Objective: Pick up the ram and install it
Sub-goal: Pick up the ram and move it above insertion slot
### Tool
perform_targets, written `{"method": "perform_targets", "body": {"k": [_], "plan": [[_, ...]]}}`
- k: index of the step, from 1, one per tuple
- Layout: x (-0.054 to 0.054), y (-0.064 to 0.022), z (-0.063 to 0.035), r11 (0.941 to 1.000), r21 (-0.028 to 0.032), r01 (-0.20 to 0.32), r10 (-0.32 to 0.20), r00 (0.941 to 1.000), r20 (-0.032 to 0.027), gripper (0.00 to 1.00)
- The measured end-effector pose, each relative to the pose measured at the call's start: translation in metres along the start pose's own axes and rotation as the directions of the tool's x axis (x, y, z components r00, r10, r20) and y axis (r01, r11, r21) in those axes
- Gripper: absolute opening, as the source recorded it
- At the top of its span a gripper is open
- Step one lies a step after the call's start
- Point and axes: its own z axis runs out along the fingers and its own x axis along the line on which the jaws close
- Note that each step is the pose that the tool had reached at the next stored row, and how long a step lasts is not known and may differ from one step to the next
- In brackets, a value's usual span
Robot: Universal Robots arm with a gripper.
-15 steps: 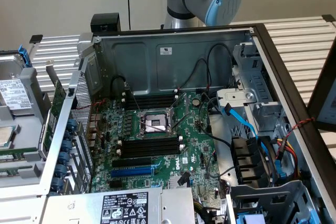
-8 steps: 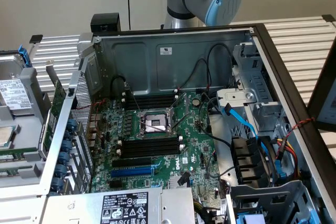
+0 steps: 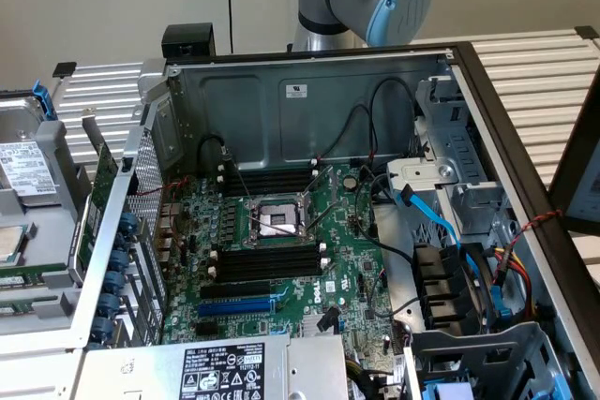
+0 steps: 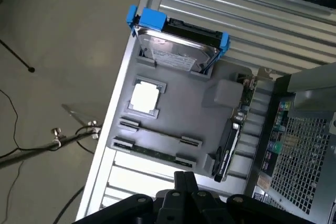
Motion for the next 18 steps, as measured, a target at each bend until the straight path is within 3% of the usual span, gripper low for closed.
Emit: {"method": "perform_targets", "body": {"k": [5, 9, 14, 18], "plan": [[0.0000, 0.0000, 0.0002, 0.9959, -0.0019, 0.090, -0.090, 0.9959, -0.0047, 0.11], [0.0000, 0.0000, 0.0002, 0.9856, -0.0039, 0.169, -0.169, 0.9856, -0.0086, 0.11], [0.0000, 0.0000, 0.0002, 0.9665, -0.0065, 0.257, -0.257, 0.9664, -0.0128, 0.11], [0.0000, 0.0000, 0.0002, 0.9454, -0.0089, 0.326, -0.326, 0.9453, -0.0162, 0.11]]}}
